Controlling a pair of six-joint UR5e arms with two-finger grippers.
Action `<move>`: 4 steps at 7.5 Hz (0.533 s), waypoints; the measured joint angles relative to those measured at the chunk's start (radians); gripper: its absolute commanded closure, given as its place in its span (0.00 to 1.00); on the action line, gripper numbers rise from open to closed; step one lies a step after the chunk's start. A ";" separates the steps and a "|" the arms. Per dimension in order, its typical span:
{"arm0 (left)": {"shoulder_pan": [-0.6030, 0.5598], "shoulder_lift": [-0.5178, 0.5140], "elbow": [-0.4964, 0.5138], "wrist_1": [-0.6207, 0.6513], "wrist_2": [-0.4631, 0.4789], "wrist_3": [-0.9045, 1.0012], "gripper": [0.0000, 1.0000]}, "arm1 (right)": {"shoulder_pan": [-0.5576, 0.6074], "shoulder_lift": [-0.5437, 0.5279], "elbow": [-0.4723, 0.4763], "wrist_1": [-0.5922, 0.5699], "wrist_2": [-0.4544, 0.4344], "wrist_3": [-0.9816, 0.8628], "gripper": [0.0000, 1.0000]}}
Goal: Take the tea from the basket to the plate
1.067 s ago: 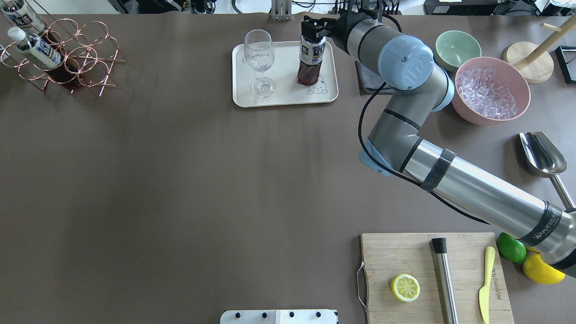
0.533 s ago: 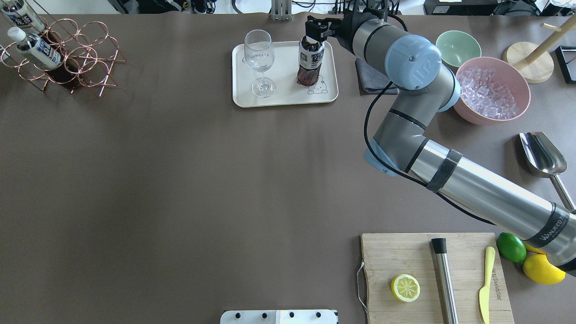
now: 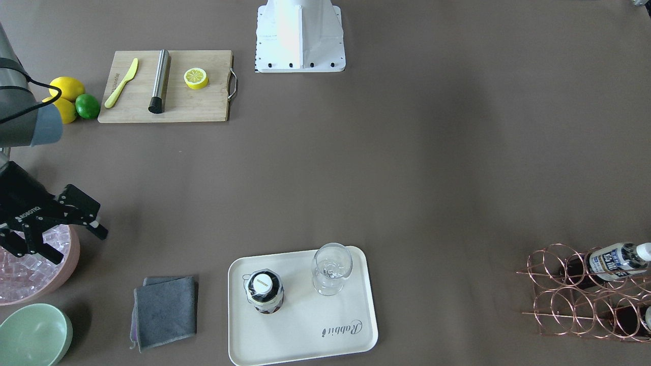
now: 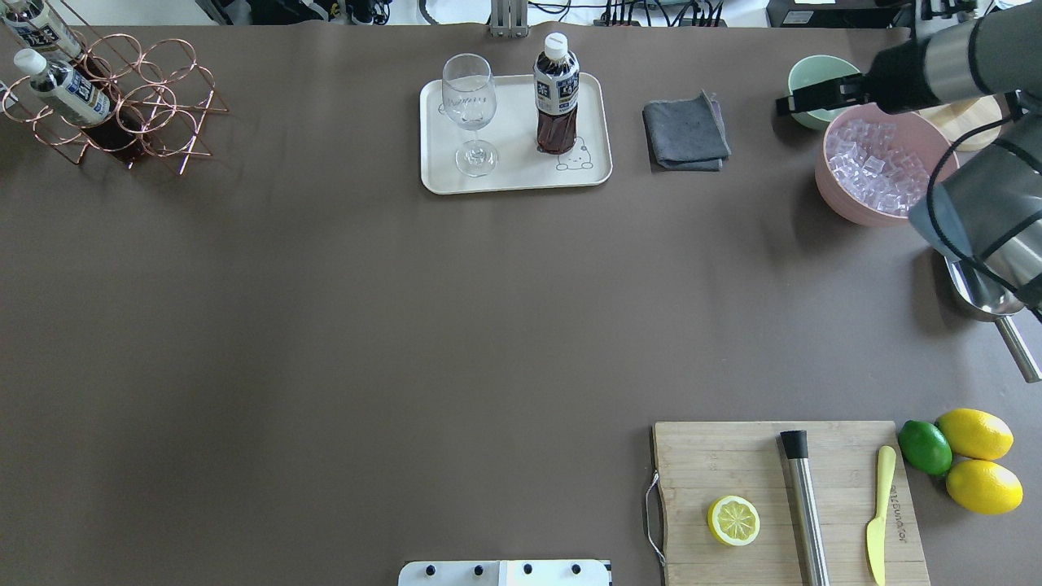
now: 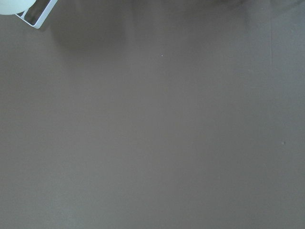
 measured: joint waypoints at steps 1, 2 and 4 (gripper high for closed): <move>0.005 0.006 -0.003 -0.005 -0.002 0.000 0.01 | 0.057 -0.065 0.003 -0.039 0.117 -0.027 0.08; 0.009 0.010 -0.007 -0.008 -0.003 0.001 0.01 | 0.098 -0.132 0.011 -0.074 0.190 -0.081 0.09; 0.022 0.018 -0.002 -0.007 0.000 0.004 0.01 | 0.148 -0.228 0.005 -0.167 0.245 -0.159 0.00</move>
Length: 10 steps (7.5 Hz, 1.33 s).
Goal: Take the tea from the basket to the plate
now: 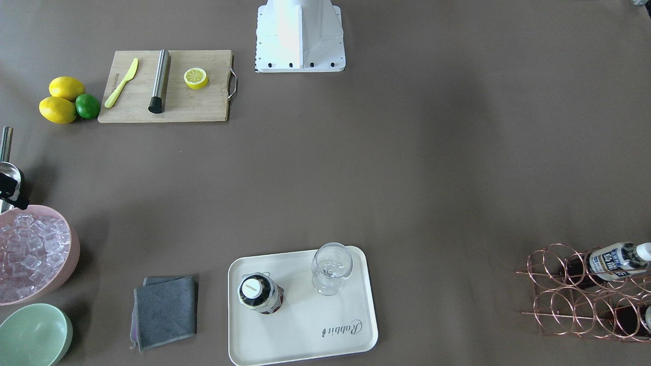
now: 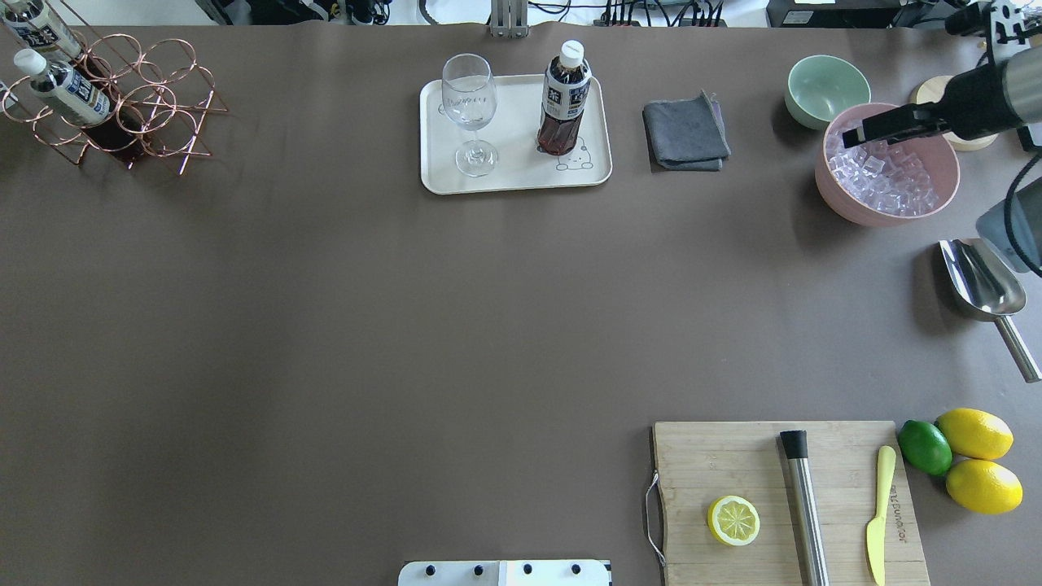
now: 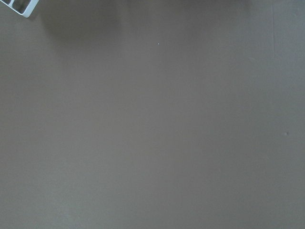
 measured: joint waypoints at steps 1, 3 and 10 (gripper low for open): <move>0.024 -0.002 0.012 -0.001 0.001 -0.001 0.01 | 0.022 -0.041 0.001 -0.073 0.009 -0.066 0.00; 0.046 -0.020 0.027 -0.014 0.001 -0.004 0.01 | 0.063 -0.070 0.014 -0.329 0.031 -0.237 0.00; 0.052 -0.035 0.022 -0.023 0.000 -0.005 0.01 | 0.291 -0.026 0.058 -0.984 -0.120 -0.680 0.01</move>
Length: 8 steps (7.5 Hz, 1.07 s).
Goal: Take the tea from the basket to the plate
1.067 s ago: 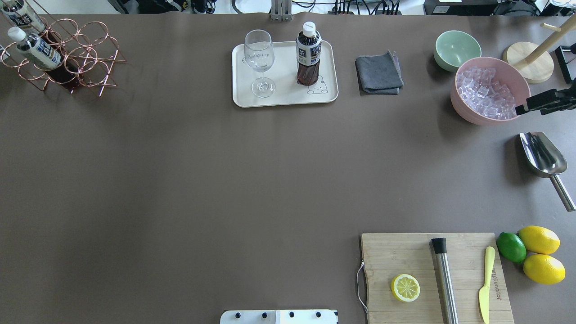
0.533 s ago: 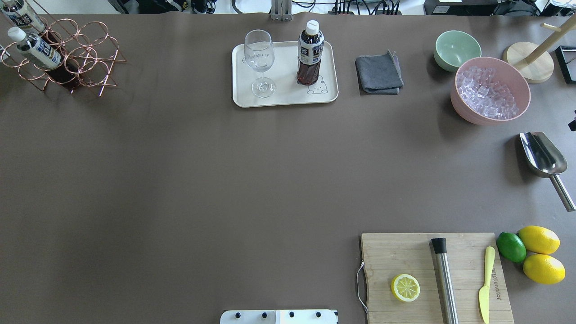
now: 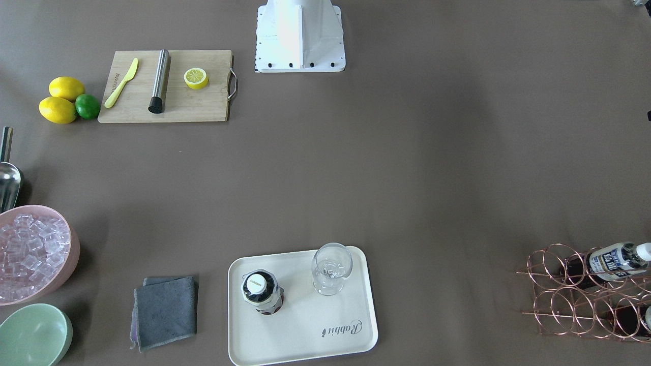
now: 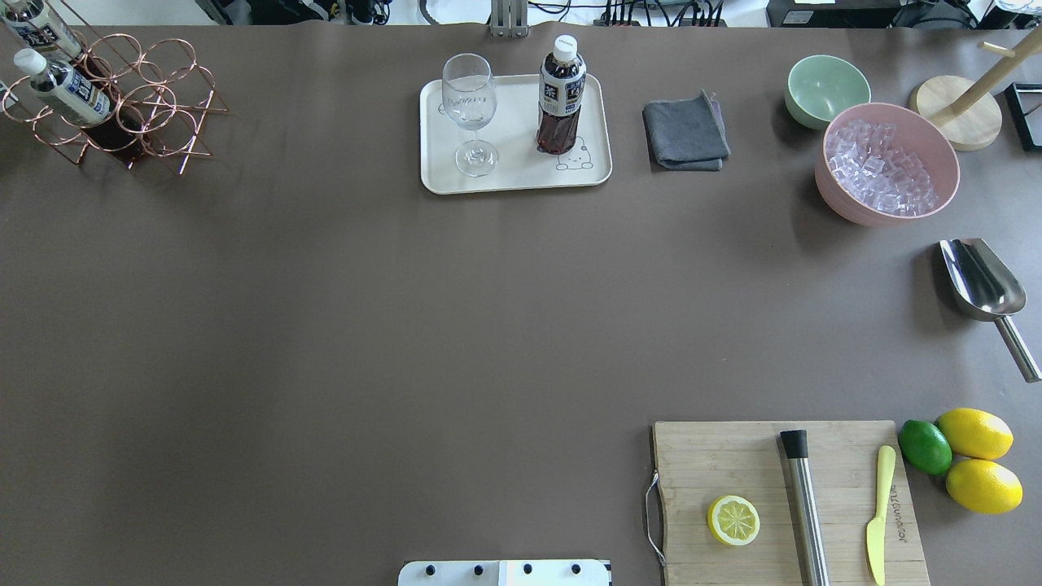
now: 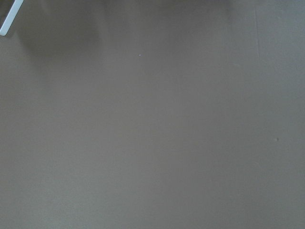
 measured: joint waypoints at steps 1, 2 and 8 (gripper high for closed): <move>0.000 0.000 -0.002 0.000 -0.001 0.000 0.01 | -0.007 0.000 0.004 0.000 -0.043 0.001 0.01; 0.000 -0.001 -0.006 -0.001 -0.002 0.000 0.01 | -0.015 0.001 0.007 0.003 -0.067 0.002 0.01; 0.001 -0.004 -0.014 -0.001 -0.004 0.001 0.01 | -0.048 -0.012 0.004 0.142 -0.091 0.078 0.00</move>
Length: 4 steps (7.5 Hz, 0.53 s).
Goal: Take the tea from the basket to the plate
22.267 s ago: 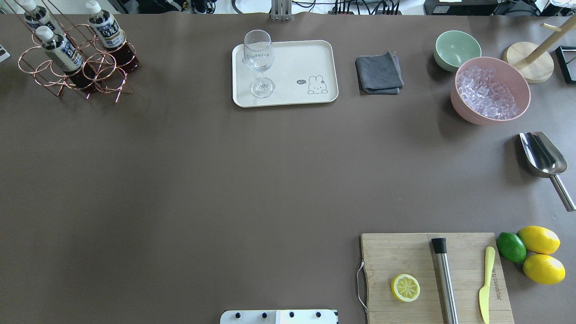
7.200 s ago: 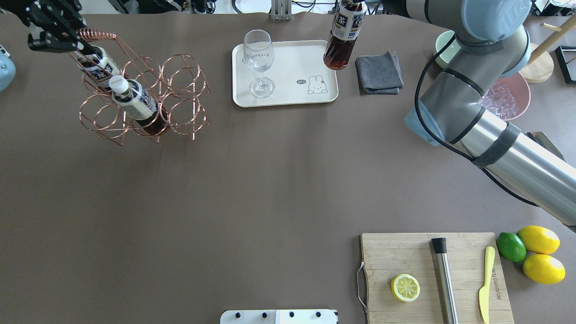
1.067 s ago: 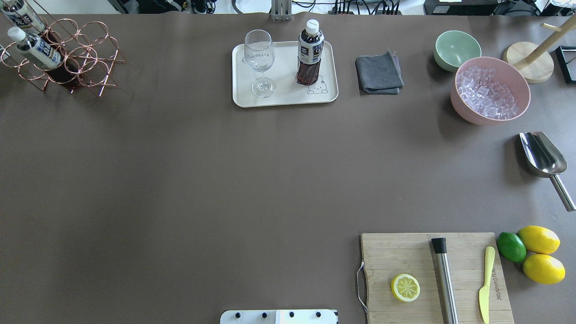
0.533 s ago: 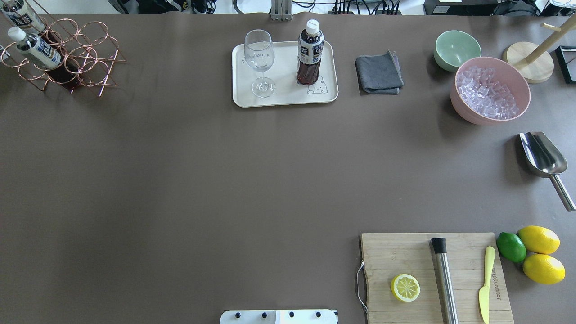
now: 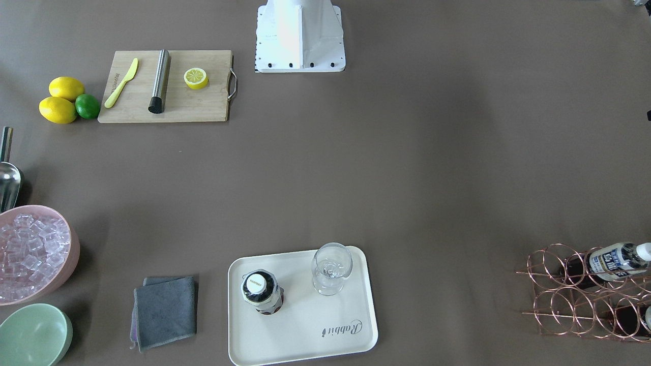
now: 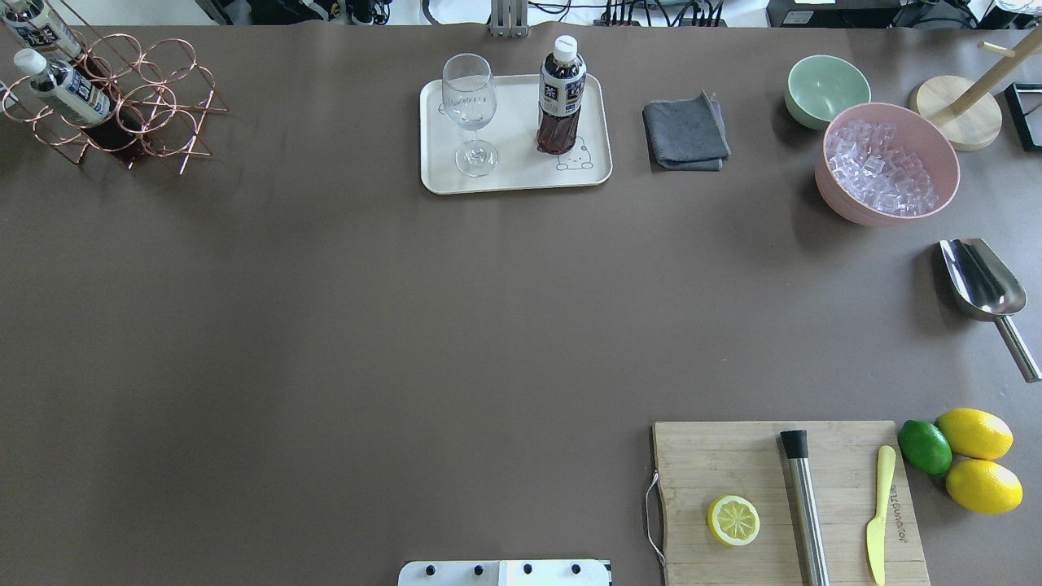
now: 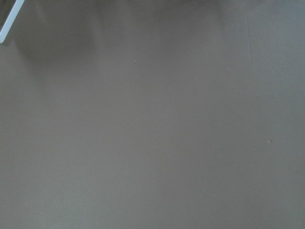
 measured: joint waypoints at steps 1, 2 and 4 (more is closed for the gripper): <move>0.000 -0.001 -0.001 0.000 0.000 0.000 0.01 | -0.002 0.000 -0.001 0.002 0.001 -0.016 0.00; 0.000 -0.001 -0.002 0.000 0.000 0.000 0.01 | -0.002 0.001 -0.002 0.003 0.001 -0.021 0.00; 0.001 -0.001 -0.005 -0.002 -0.001 0.000 0.01 | -0.004 0.002 -0.004 0.003 -0.001 -0.022 0.00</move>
